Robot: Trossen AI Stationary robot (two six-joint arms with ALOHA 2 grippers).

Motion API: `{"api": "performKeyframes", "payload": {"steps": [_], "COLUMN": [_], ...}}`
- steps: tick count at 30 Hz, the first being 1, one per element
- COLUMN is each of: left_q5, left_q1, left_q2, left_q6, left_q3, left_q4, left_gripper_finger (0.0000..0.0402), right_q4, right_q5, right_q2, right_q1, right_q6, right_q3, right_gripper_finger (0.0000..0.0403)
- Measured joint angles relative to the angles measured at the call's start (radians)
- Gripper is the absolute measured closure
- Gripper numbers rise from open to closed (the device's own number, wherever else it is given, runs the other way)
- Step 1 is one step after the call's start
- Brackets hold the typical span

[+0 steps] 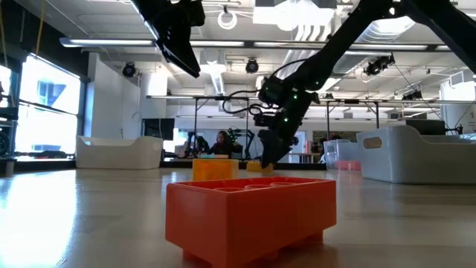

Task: Sort & place blocks by color
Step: Put the yellow game piece into the white bin

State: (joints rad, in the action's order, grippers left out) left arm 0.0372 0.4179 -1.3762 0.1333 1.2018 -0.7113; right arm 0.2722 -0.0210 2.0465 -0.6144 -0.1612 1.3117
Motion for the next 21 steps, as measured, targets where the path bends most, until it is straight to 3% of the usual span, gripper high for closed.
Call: {"api": "performKeyframes", "payload": {"steps": [6,13,21], "left_q5": [0.0,0.0,0.0], "left_q1": [0.0,0.001,0.0], "left_q2": [0.0,0.0,0.0], "left_q6": [0.0,0.0,-0.03], "left_q3": [0.0,0.0,0.0], "left_q4": [0.001,0.001,0.001], "left_gripper_finger": [0.0202,0.0202,0.0202], "right_q4": [0.0,0.004,0.06], "right_q5": [0.002,-0.043,-0.038], "right_q2": [0.016,0.016,-0.001], "right_q1": [0.002,0.003,0.045], "right_q6": [-0.004,0.004,-0.002], "right_q3": [0.0,0.0,0.0], "right_gripper_finger": [0.0195,0.0289,0.0292]}}
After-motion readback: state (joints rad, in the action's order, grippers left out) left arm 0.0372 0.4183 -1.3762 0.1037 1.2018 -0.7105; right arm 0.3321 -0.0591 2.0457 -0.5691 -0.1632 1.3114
